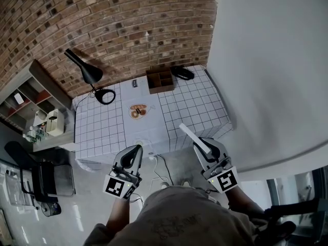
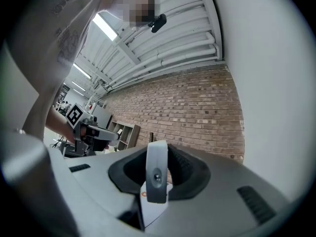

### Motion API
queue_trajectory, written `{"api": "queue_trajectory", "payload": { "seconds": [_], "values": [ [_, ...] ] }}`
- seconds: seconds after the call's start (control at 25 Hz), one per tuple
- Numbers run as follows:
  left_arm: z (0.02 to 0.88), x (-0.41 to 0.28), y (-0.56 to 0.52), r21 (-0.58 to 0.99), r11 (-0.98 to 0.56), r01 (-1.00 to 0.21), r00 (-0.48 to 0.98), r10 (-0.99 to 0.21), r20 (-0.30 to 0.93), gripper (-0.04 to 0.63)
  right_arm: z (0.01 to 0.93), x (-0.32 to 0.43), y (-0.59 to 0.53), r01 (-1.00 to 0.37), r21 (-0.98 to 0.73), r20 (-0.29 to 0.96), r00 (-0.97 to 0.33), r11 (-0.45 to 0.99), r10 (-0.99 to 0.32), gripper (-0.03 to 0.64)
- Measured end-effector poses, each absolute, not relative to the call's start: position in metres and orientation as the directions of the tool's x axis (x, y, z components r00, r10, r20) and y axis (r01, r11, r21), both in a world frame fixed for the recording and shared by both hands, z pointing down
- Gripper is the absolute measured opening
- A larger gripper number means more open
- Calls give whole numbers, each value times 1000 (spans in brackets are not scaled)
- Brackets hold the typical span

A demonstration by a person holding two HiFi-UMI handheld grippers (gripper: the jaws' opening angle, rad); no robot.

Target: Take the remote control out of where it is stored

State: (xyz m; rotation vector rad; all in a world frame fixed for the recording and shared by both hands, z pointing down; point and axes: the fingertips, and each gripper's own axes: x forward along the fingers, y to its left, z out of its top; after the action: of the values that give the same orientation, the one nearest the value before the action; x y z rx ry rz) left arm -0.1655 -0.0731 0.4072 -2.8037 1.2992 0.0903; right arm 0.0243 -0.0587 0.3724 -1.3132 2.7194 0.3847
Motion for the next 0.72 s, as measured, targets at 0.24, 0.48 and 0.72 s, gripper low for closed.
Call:
{"api": "queue_trajectory", "payload": {
  "seconds": [0.24,0.48,0.72],
  "values": [
    [404,-160,-72,-14,-659,-752,658,-749,-81,5,374,27,-62,-787,184,-190,-617,590,-764,86],
    [396,-157,-75,-5,-666,-746,663,-741,-106,5,375,24,-62,-783,193,-186,-621,591,-762,86],
    [402,-159,-77,-2,-670,-742,668,-739,-89,5,375,22,-63,-783,195,-182,-621,591,-762,86]
  ]
}}
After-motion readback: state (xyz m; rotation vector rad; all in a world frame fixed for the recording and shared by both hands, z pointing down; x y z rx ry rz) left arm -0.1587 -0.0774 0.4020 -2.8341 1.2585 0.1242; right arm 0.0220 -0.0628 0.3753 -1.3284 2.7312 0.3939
